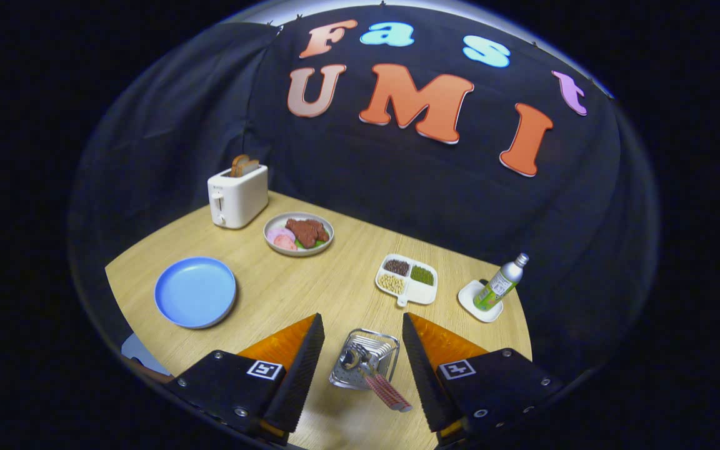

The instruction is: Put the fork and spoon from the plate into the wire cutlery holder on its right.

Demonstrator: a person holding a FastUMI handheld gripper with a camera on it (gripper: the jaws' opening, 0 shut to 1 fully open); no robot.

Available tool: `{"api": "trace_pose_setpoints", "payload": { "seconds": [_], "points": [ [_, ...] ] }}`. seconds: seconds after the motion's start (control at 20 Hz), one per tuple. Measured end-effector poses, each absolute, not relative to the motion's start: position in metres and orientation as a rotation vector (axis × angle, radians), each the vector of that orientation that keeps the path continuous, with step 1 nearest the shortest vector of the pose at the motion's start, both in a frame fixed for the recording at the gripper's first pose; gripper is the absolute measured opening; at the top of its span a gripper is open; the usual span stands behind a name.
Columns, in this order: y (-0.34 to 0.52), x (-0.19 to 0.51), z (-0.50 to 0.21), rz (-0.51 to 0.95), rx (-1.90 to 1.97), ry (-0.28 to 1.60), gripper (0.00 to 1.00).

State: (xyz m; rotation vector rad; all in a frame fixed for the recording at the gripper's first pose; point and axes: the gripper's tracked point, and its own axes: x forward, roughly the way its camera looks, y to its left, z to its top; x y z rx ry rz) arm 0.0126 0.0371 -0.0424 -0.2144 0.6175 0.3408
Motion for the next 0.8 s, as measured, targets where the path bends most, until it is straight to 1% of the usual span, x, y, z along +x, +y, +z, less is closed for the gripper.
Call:
{"api": "trace_pose_setpoints", "payload": {
  "seconds": [0.05,0.2,0.35,0.65,0.8],
  "points": [
    [0.033,0.012,-0.035,0.332,-0.211,0.570,0.79],
    [0.028,0.009,-0.014,0.310,-0.171,0.451,0.80],
    [0.019,0.005,-0.006,0.275,-0.101,0.379,0.83],
    [0.014,-0.010,0.019,0.264,0.021,0.291,0.85],
    [0.012,-0.018,0.036,0.237,0.009,0.197,0.85]
  ]
}}
